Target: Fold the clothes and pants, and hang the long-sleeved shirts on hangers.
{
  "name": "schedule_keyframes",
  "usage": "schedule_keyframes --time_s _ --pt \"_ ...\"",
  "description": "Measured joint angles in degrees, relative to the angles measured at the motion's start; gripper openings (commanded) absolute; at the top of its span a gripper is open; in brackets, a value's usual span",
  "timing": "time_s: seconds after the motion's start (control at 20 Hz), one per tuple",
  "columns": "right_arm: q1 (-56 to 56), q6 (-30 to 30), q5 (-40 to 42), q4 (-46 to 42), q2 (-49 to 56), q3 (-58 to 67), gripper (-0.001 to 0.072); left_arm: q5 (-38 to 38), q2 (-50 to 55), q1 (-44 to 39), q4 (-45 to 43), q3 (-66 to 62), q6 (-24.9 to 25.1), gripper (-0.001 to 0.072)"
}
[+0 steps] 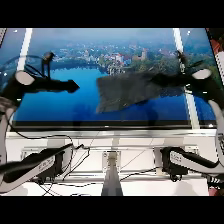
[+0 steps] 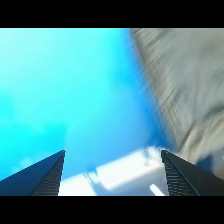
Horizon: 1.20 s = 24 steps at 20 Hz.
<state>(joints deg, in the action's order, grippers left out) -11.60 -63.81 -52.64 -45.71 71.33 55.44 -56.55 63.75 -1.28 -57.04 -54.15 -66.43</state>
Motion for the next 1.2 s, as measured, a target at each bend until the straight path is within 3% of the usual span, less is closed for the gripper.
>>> schedule_keyframes --time_s 0.3,0.55,0.75,0.8,0.85,0.9,1.05,1.1,1.2 --pt "-23.9 -21.3 -0.1 -20.3 -9.8 2.6 0.0039 -0.4 -11.5 0.5 -3.5 -5.2 0.0 0.0694" --pt "-44.5 -32.2 -8.0 -30.7 -11.6 2.0 0.0039 -0.3 -16.6 0.6 -4.0 -5.9 0.0 0.0694" --pt "-52.4 -36.8 -11.1 -34.8 -11.9 1.0 0.0044 -0.3 -17.5 0.6 -4.2 -6.0 0.0 0.0695" --pt "-53.3 -37.4 -11.4 -35.5 -11.9 0.9 0.0170 -0.3 -17.6 0.6 -4.2 -6.0 0.0 0.0695" --pt "-53.9 -37.8 -11.5 -36.7 -11.9 0.8 0.0524 -0.3 -17.6 0.6 -4.2 -6.0 0.0 0.0695" --pt "-54.5 -38.2 -11.2 -37.9 -11.9 0.7 0.0689 -0.3 -17.7 0.6 -4.2 -6.0 0.0 0.0695" --pt "-54.1 -38.7 -9.9 -38.5 -11.9 0.6 0.0681 -0.3 -17.8 0.6 -4.2 -6.0 0.0 0.0695" --pt "-53.0 -38.7 -9.2 -38.7 -11.9 0.6 0.0649 -0.3 -17.8 0.6 -4.2 -6.0 0.0 0.0694" --pt "-48.4 -37.4 -7.5 -38.3 -11.5 0.5 0.0494 -0.3 -17.8 0.6 -4.2 -6.0 0.0 0.0695"
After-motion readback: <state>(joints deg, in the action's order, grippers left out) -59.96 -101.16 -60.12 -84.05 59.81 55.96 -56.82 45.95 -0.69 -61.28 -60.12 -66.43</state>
